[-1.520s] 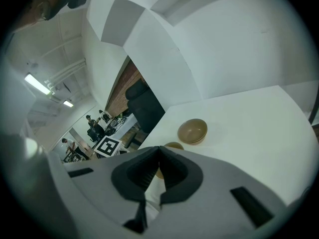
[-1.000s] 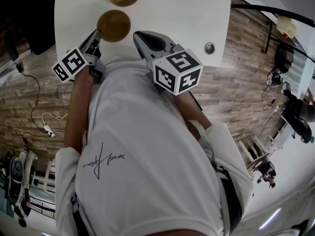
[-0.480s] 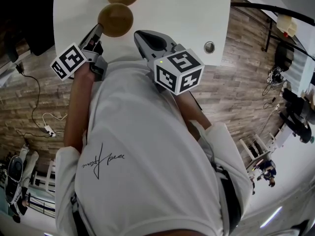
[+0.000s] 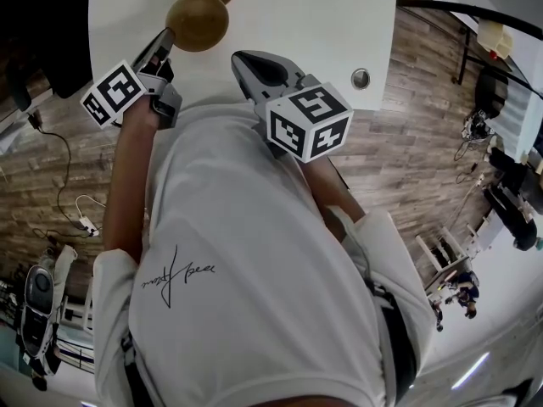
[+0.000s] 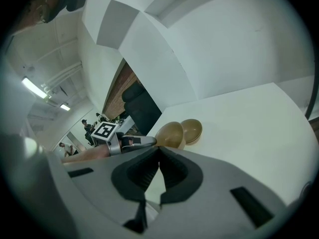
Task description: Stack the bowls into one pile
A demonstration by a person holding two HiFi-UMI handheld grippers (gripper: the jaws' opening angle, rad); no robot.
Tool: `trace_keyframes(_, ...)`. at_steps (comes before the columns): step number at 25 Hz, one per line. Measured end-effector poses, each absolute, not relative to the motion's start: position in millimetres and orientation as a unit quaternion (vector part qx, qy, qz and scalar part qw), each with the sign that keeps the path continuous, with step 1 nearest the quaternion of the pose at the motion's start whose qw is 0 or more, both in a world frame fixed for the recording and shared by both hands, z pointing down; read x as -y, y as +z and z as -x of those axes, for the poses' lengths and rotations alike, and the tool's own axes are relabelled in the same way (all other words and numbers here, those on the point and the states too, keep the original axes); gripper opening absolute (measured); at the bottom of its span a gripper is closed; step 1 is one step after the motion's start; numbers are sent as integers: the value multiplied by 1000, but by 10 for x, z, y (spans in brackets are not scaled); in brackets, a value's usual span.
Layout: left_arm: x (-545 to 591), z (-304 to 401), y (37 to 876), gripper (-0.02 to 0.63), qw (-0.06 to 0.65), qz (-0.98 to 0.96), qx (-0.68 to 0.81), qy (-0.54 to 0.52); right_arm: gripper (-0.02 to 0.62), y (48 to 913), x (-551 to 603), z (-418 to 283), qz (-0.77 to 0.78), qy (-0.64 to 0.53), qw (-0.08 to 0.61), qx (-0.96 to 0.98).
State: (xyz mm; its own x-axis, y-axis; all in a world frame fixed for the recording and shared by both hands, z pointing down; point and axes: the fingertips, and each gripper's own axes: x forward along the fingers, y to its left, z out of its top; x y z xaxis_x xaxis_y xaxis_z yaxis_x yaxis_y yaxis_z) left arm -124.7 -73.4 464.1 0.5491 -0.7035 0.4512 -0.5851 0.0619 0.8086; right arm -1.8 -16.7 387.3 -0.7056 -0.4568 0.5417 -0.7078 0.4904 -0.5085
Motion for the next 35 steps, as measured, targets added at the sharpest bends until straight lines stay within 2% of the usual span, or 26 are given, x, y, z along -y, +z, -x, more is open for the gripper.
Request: trace_keyframes(35, 1395, 1129, 4844, 23, 577, -676, 457, -41, 11, 3976, 242, -226, -382, 413, 141, 815)
